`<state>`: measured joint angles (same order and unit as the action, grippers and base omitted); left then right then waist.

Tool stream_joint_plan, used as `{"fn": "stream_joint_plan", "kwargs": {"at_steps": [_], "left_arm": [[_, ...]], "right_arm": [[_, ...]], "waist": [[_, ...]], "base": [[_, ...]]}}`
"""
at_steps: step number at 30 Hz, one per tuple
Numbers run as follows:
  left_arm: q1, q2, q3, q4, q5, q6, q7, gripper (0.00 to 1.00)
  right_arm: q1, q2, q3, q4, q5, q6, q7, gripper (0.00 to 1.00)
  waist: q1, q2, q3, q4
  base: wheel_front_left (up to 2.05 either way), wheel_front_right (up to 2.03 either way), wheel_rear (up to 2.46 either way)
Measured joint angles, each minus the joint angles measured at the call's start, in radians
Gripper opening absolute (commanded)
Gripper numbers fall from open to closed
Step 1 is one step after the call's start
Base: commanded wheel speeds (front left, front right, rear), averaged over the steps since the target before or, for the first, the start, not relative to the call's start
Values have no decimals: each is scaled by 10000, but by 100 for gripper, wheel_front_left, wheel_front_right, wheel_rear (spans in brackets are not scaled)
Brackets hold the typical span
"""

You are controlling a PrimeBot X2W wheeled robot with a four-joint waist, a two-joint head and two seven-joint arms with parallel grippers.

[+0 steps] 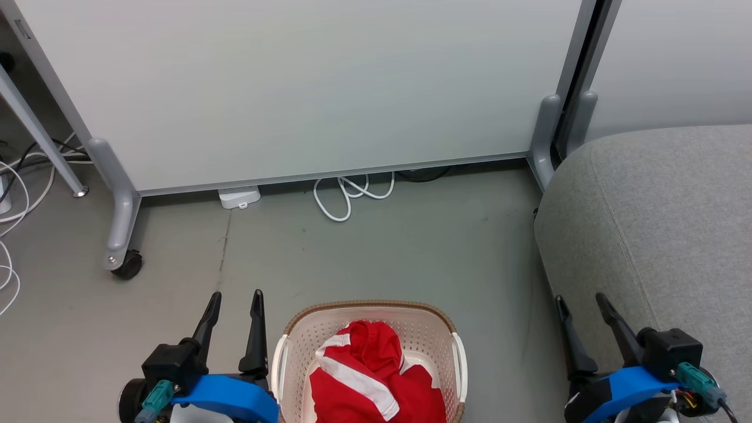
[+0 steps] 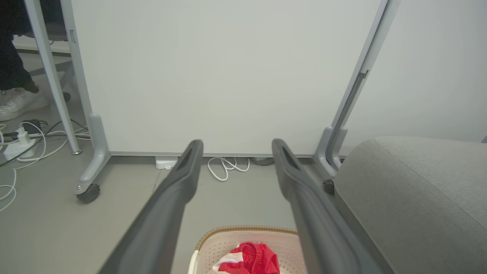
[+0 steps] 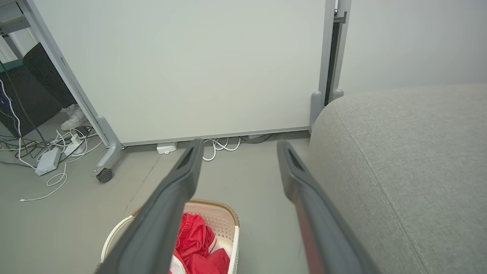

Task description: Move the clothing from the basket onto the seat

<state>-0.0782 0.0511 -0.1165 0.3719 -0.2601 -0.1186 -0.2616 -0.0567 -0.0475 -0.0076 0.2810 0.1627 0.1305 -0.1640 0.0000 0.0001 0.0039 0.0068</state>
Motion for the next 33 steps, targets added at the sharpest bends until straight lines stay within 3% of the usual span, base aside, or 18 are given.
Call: {"fn": "stream_joint_plan", "kwargs": {"at_steps": [19, 26, 33], "left_arm": [[-50, -4, -226, 322, -297, 138, 0, 100], [-780, -4, -399, 1112, -276, 132, -2, 100], [-2522, 263, -1104, 2347, 186, 27, 169, 100]], "right_arm": [[-41, -4, 0, -303, -144, 0, 128, 100], [-492, -8, 13, -685, -272, 0, 201, 100], [-1257, -12, 215, -972, -263, 0, 174, 100]], "waist": [[0, 0, 381, -80], [0, 0, 1321, -204], [1, 0, 2819, -390]], "base": [[0, 0, 0], [0, 0, 0], [0, 0, 0]]}}
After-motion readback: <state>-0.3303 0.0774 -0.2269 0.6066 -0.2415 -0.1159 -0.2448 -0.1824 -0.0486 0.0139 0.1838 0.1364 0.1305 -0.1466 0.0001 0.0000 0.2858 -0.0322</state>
